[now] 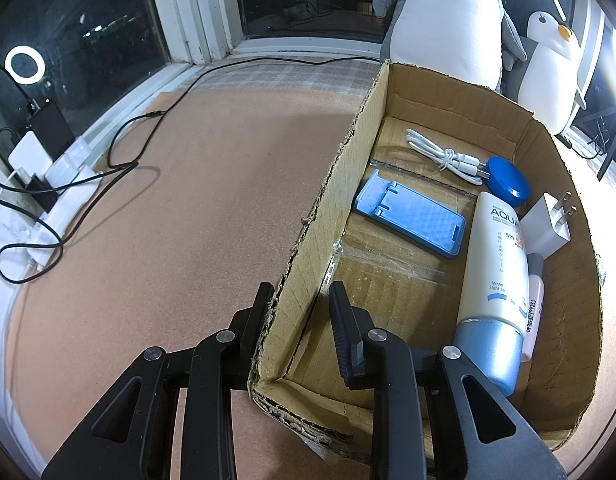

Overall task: Organize rigid objects
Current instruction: 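Carry the black cylinder into the box and release it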

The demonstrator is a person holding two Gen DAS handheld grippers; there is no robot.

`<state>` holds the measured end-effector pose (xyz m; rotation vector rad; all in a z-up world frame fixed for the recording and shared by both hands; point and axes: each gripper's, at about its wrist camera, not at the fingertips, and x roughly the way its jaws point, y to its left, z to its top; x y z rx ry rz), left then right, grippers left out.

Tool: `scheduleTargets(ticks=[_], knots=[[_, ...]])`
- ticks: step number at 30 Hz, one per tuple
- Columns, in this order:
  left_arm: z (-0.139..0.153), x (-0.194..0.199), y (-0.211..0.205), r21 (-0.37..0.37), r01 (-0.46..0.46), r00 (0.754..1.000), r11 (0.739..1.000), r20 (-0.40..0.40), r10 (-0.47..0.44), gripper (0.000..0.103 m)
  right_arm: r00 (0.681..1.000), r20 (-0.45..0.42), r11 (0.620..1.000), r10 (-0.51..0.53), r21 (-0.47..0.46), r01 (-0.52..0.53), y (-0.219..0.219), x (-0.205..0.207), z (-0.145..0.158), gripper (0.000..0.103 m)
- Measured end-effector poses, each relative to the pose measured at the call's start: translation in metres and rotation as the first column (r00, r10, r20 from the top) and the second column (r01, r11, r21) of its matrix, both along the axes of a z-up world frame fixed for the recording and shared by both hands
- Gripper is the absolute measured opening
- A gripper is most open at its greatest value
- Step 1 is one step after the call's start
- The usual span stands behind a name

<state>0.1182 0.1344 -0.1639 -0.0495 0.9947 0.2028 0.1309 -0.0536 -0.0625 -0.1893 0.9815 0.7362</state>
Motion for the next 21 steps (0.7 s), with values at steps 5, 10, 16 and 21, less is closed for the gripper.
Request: scheduleTargets(ticks=[5,10,16,21], knots=[[0.0,0.0,0.0,0.0,0.0,1.0,1.0,0.0,0.0,0.025,1.0,-0.005,1.0,0.007,0.017,-0.007,0.015,0.004,-0.002,0.015],[0.0,-0.001,0.0,-0.001,-0.002,1.0,1.0,0.0,0.002,0.025,1.0,-0.007,1.0,0.004,0.012,-0.004,0.03,0.013,-0.007,0.015],[0.0,0.0,0.0,-0.001,-0.003,1.0,1.0,0.0,0.003,0.025,1.0,-0.019,1.0,-0.002,-0.004,0.002,0.044,0.023,-0.019,0.015],[0.0,-0.001,0.0,-0.002,-0.003,1.0,1.0,0.0,0.003,0.025,1.0,-0.023,1.0,-0.004,-0.017,0.003,0.054,0.028,-0.027,0.015]])
